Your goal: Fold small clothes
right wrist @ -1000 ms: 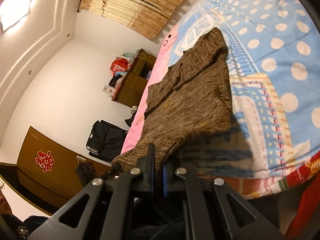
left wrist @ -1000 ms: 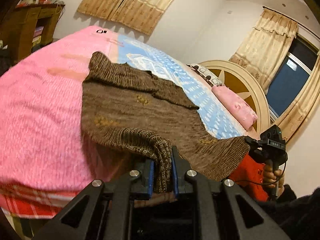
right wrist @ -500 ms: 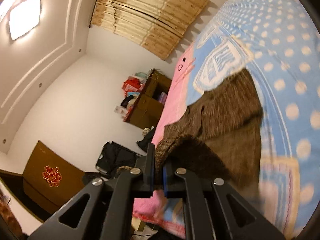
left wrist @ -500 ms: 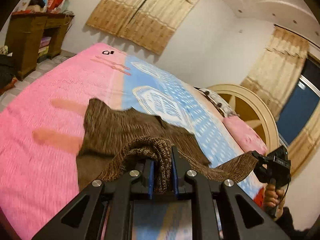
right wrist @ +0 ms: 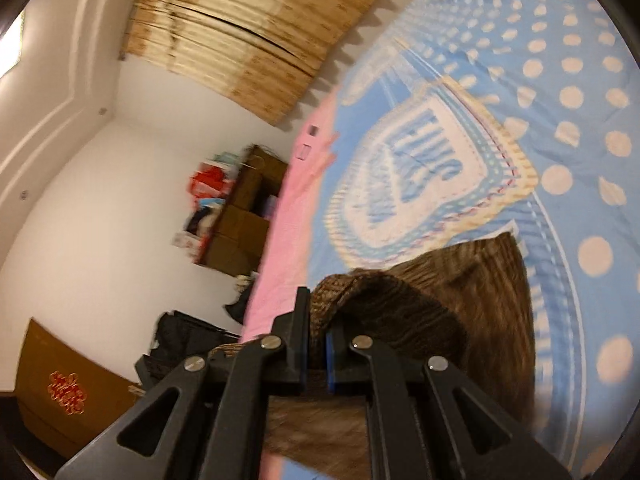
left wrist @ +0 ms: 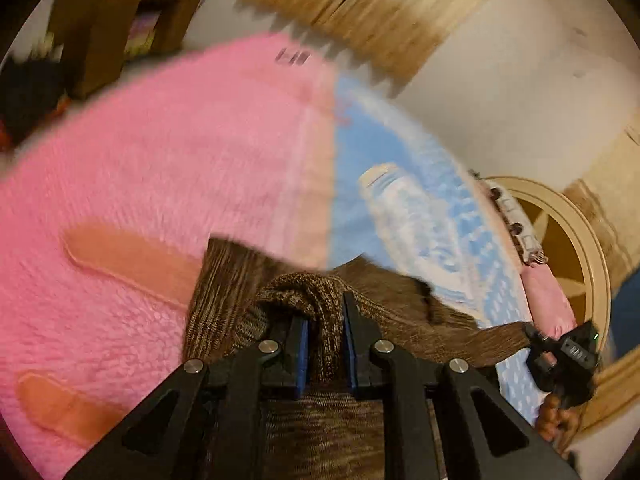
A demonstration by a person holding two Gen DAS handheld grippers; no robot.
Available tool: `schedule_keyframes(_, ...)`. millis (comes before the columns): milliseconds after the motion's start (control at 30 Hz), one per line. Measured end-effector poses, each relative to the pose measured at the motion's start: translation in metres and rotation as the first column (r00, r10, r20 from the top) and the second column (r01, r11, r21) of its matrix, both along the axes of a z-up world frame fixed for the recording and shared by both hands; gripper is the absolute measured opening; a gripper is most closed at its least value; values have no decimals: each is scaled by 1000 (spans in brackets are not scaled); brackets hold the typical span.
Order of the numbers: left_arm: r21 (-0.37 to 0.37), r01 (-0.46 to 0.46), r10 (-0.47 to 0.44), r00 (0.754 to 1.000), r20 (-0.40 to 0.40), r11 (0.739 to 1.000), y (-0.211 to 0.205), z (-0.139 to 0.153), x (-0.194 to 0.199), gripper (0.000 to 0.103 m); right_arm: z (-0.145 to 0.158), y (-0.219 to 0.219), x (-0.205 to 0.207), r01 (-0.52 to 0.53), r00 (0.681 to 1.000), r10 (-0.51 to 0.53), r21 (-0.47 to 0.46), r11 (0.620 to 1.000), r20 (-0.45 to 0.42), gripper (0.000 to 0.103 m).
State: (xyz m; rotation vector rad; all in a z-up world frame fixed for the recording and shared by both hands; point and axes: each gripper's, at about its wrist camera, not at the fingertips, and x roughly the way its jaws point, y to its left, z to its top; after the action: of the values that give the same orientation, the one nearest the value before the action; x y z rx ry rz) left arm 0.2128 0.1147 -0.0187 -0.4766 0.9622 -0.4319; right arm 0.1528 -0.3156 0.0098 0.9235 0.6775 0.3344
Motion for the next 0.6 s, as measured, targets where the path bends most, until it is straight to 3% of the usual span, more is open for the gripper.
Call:
schedule_keyframes(100, -14, -9, 7, 994, -105, 1000, 4, -17, 20, 17, -33, -3, 21, 47, 994, -51, -42, 998, -98, 14)
schedule_keyframes(233, -91, -11, 0, 992, -126, 996, 23, -10, 37, 21, -56, -13, 31, 97, 982, -106, -66, 993, -156, 30)
schedule_keyframes(300, -77, -43, 35, 994, -104, 996, 33, 1, 41, 40, -58, -18, 29, 117, 980, -130, -92, 989, -153, 32)
schedule_keyframes(400, -31, -126, 126, 992, -7, 991, 54, 24, 42, 57, -44, -17, 19, 123, 982, -143, -162, 979, -121, 32)
schedule_keyframes(533, 61, -212, 207, 975, 87, 975, 77, 48, 26, 57, -15, 10, 4, 50, 998, -60, -266, 963, -31, 41)
schedule_keyframes(600, 137, -185, 170, 979, 115, 973, 71, 49, 8, 57, -6, 34, -3, -17, 1000, 13, -330, 944, -13, 41)
